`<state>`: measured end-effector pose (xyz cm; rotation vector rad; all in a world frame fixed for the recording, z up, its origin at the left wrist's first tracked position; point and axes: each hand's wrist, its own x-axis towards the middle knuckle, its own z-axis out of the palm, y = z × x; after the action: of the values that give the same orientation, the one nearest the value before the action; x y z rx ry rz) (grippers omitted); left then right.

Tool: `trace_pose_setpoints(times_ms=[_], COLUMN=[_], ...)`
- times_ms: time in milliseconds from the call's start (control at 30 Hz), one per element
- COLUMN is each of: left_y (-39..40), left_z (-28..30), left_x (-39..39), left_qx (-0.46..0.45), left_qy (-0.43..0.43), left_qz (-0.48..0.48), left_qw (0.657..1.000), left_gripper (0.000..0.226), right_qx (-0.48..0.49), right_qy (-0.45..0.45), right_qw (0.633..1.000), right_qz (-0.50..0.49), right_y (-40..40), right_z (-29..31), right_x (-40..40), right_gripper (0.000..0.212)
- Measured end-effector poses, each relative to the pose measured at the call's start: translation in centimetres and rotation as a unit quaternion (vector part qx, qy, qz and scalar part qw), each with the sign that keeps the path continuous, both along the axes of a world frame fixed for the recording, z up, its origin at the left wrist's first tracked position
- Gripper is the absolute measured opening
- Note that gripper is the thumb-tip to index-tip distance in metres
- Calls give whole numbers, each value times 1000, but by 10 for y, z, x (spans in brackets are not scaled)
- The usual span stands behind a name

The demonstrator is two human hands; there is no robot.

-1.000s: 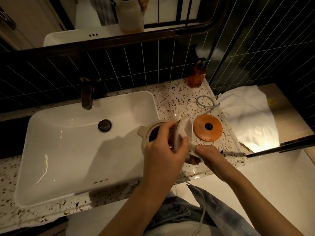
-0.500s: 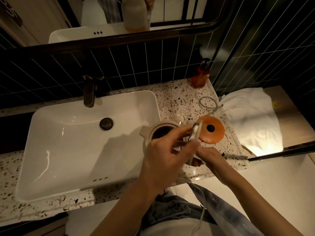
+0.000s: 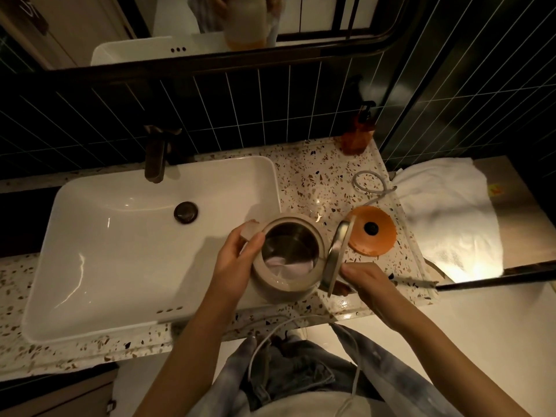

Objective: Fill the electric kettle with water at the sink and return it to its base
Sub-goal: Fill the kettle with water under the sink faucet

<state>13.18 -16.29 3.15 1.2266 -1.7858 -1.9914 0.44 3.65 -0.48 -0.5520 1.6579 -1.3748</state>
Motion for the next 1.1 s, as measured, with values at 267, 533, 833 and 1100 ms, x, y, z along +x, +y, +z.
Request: trace_pose_setpoints(times_ms=[267, 533, 833, 1100], left_y=[-2, -53, -216, -224], left_z=[-16, -6, -30, -67], left_x=[1, 12, 42, 43], left_qx=[69, 78, 83, 149], left_qy=[44, 111, 89, 5], left_qz=[32, 99, 164, 179], left_qw=[996, 986, 979, 972], left_gripper=[37, 46, 37, 37], right_qx=[8, -48, -41, 81], right_qy=[-9, 31, -9, -59], right_qw=[1000, 998, 999, 995], right_qz=[-1, -25, 8, -1], right_y=[-11, -88, -260, -271], right_z=[13, 45, 14, -25], right_x=[3, -6, 11, 19], right_gripper=[76, 80, 89, 46])
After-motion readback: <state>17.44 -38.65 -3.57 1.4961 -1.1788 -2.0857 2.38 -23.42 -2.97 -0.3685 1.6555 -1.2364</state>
